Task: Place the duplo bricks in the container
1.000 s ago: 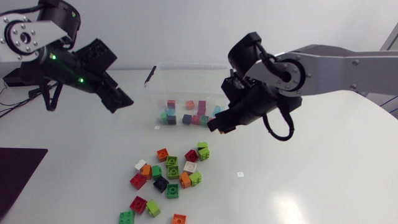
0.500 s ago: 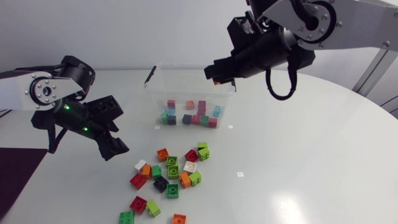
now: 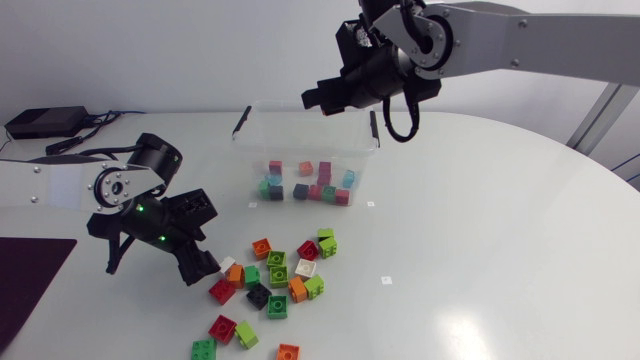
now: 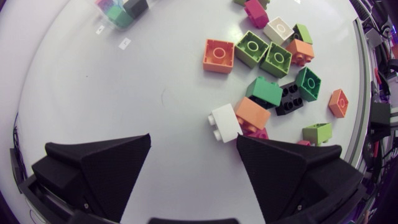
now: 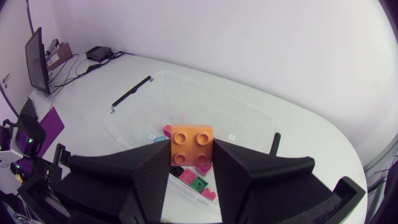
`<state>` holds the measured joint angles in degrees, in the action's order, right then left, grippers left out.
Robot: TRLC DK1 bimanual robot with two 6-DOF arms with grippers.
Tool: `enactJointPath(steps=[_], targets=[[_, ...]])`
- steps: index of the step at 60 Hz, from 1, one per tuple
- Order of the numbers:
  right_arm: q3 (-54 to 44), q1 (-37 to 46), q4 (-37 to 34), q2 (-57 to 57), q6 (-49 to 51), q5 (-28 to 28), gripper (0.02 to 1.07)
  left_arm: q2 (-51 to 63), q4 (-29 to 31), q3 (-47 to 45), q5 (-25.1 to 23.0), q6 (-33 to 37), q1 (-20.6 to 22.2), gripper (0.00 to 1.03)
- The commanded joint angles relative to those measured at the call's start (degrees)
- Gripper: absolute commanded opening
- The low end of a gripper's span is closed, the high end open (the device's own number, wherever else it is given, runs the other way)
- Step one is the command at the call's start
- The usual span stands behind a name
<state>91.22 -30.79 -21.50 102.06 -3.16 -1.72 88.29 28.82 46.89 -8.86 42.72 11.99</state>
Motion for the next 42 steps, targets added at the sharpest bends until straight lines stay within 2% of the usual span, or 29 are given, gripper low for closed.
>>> enactJointPath(steps=[1, 15, 19, 24, 27, 42], targets=[[2.38, -0.59, 1.63, 3.06, 0.79, -1.1, 0.36, 1.27, -0.34, -1.45, 0.25, -1.59, 0.32, 0.96], [6.51, -0.5, 2.69, 9.21, 1.22, -2.42, 0.39, 1.97, -2.8, -2.16, 0.43, -3.61, 0.58, 0.96], [7.31, -0.5, 2.51, 9.91, 1.31, -2.94, 0.55, 2.32, -3.07, -2.25, 0.43, -3.7, 0.67, 0.96], [8.27, -0.5, 1.98, 10.53, 1.49, -3.65, 0.85, 2.76, -2.98, -2.51, 0.43, -3.7, 1.02, 0.96], [8.98, -0.59, 1.02, 10.97, 1.75, -3.91, 0.99, 2.76, -2.98, -2.86, 0.43, -3.7, 1.37, 0.96], [8.27, -0.42, -0.12, 7.63, 1.93, -4.35, 1.02, 3.12, -3.42, -3.3, 0.43, -4.57, 3.04, 0.96]])
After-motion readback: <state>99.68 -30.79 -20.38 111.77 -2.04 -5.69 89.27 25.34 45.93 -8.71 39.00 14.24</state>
